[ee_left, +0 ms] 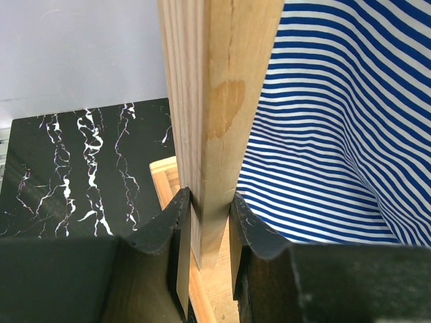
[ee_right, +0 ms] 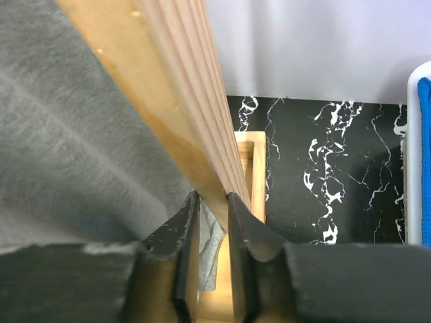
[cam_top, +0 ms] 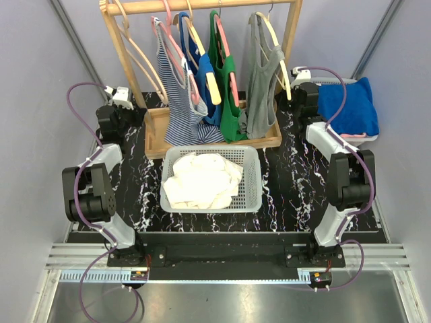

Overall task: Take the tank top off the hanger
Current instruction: Move the clothesline to the center of the board.

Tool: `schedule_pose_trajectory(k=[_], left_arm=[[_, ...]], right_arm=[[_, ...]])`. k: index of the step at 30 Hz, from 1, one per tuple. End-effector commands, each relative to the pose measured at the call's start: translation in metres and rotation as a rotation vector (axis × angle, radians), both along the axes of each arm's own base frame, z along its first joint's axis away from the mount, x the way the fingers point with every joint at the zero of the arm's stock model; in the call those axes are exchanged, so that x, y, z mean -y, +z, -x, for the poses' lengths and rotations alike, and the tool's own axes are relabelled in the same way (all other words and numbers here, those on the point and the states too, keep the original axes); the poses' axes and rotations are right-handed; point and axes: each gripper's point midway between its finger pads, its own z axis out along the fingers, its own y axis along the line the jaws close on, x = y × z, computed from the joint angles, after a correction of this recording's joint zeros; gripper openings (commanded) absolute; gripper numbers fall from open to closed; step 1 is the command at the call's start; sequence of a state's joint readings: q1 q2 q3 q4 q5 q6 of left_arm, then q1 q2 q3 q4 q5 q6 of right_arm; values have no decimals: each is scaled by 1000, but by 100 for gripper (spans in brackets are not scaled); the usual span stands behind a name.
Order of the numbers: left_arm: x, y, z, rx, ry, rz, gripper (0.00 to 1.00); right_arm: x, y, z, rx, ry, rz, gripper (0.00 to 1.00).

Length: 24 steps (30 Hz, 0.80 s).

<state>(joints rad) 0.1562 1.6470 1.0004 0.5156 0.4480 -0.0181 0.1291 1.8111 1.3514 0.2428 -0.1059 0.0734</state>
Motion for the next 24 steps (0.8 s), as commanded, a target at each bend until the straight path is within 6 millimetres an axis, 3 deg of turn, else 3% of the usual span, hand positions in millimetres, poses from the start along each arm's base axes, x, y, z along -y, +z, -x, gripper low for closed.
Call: schedule_pose_trajectory(k=[1,11,13,15,17,18,20,21,23,24], left_arm=[[11,24,-3,51,-73,28,0],[13,29,1,68,-84,28,0],[14,29,1,68,-87,28,0],[14,31,0,73,-85,34,0],[14,32,-1,74,-85,33,0],[14,31,-1,73,-87,34,0],[14,32,0,75,-86,36,0],[14,30,1,73,-87,34,0],[15,30,1,75,-88,36,0],[15,28,2,72,-88,37,0]], right_arm=[[-1,50,2,162,20,-21,20],[-3,57,28,172,39,-57,17],[-3,51,33,159,38,-60,17],[-2,53,35,169,39,-55,26],[0,47,30,153,26,-47,51],[0,56,24,167,20,-45,54],[-1,50,15,142,23,-41,63],[-2,60,10,162,23,-45,64],[-4,55,0,153,22,-50,64],[-2,63,-4,170,15,-52,64]])
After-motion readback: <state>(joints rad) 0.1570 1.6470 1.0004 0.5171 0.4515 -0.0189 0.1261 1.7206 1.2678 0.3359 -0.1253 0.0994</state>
